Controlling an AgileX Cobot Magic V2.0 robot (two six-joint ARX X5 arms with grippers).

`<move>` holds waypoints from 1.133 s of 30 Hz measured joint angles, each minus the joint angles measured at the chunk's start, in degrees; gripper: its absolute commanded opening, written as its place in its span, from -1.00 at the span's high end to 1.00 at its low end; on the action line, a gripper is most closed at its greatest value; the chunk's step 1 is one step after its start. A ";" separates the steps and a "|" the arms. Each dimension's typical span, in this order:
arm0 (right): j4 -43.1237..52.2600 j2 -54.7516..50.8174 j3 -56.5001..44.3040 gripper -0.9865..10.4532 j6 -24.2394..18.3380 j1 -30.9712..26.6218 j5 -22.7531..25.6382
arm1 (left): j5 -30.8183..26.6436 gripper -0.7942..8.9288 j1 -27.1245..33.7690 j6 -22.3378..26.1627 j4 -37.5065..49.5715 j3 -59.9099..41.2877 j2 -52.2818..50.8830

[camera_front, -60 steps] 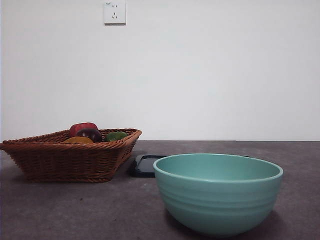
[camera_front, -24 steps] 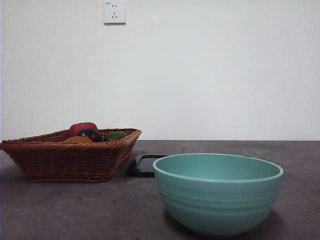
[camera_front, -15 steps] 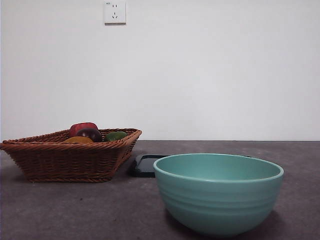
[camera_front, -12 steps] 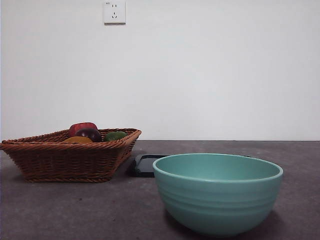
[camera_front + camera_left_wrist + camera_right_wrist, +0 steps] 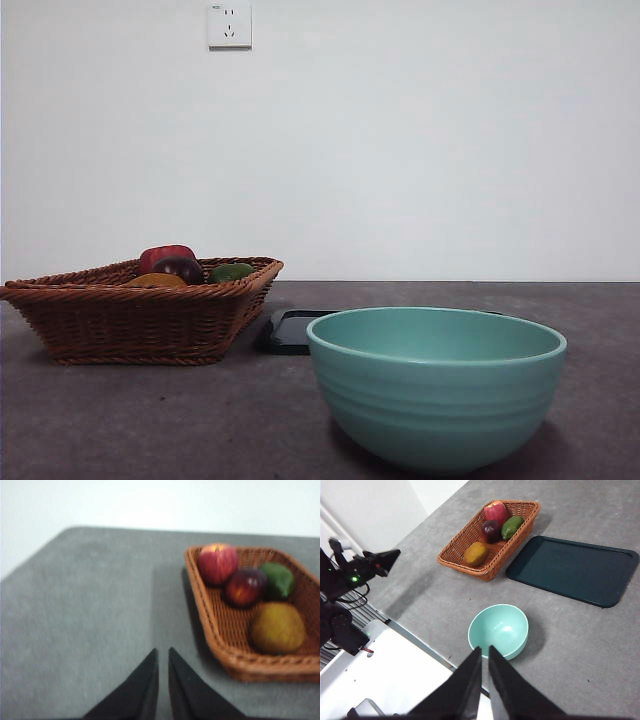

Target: Pick up the wifruite, put it on the bowl, pick up the plate, put it on desk

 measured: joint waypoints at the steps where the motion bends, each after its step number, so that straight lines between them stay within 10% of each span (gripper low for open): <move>1: 0.00 0.00 0.00 0.80 0.00 0.00 0.00 | -0.04 0.78 0.00 -0.50 0.26 -0.59 0.00; 34: 0.00 0.00 0.00 0.80 0.00 -0.02 0.00 | -0.04 0.78 0.00 -3.39 5.18 -2.45 0.07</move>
